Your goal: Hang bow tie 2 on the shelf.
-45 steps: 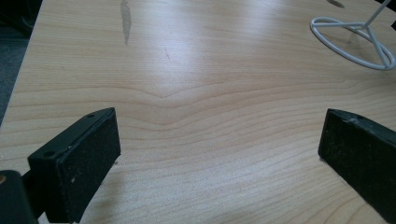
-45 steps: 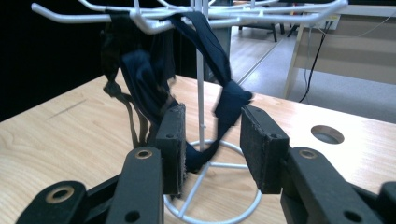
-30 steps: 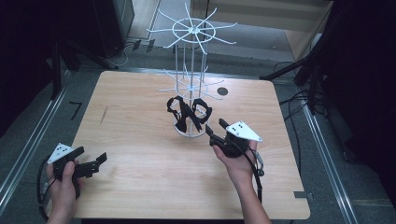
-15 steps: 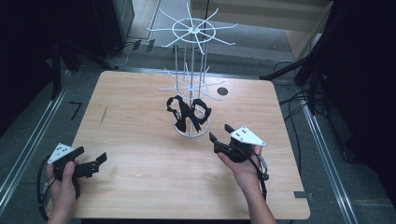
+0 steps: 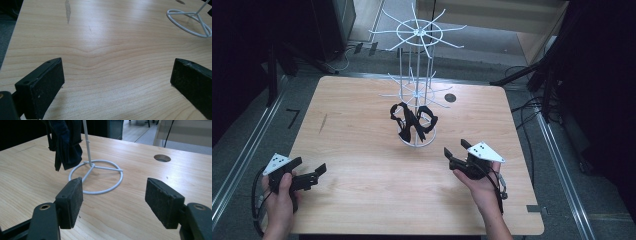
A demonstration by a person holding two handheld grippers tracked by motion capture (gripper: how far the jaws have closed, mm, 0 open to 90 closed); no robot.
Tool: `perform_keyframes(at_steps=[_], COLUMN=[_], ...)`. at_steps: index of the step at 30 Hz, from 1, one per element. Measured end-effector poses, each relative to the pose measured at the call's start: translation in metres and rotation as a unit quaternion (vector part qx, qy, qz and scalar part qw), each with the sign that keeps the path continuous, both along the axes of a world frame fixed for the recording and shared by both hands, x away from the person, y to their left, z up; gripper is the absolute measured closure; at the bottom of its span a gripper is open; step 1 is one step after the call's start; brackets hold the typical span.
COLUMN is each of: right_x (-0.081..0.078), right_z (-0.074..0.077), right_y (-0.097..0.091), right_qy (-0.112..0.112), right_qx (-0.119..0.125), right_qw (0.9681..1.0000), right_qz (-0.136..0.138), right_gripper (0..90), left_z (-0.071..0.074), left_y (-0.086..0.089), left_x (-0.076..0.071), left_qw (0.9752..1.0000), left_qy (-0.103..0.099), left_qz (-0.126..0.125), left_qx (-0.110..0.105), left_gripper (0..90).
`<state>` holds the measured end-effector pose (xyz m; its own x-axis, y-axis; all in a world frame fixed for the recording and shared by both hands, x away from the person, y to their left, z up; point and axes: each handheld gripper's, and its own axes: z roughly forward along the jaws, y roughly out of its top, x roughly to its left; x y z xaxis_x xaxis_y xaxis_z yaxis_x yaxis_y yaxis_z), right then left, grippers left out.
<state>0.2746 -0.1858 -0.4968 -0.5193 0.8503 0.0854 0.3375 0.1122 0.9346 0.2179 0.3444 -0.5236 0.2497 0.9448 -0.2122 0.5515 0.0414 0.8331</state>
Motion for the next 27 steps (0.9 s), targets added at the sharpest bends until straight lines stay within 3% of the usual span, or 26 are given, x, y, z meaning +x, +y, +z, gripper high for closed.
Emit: perform_keyframes(at_steps=[13, 18, 27], right_x=[-0.01, -0.016, -0.023], right_z=[-0.012, -0.018, -0.021], right_y=[-0.026, -0.042, -0.068], right_qy=[0.0, 0.008, 0.009], right_qx=[0.004, 0.018, 0.022], right_qw=[1.0, 0.9997, 0.999], right_qz=[-0.002, -0.016, -0.037], right_gripper=[27.3, 26.6, 26.6], left_z=[0.0, 0.0, 0.0], left_y=[0.0, -0.001, -0.001], left_x=[0.0, 0.0, 0.0], left_qw=[1.0, 1.0, 1.0], left_qy=[-0.002, 0.0, 0.0], left_qz=[0.001, 0.0, -0.001], left_qx=[0.001, 0.001, 0.004], left_gripper=[0.0, 0.0, 0.0])
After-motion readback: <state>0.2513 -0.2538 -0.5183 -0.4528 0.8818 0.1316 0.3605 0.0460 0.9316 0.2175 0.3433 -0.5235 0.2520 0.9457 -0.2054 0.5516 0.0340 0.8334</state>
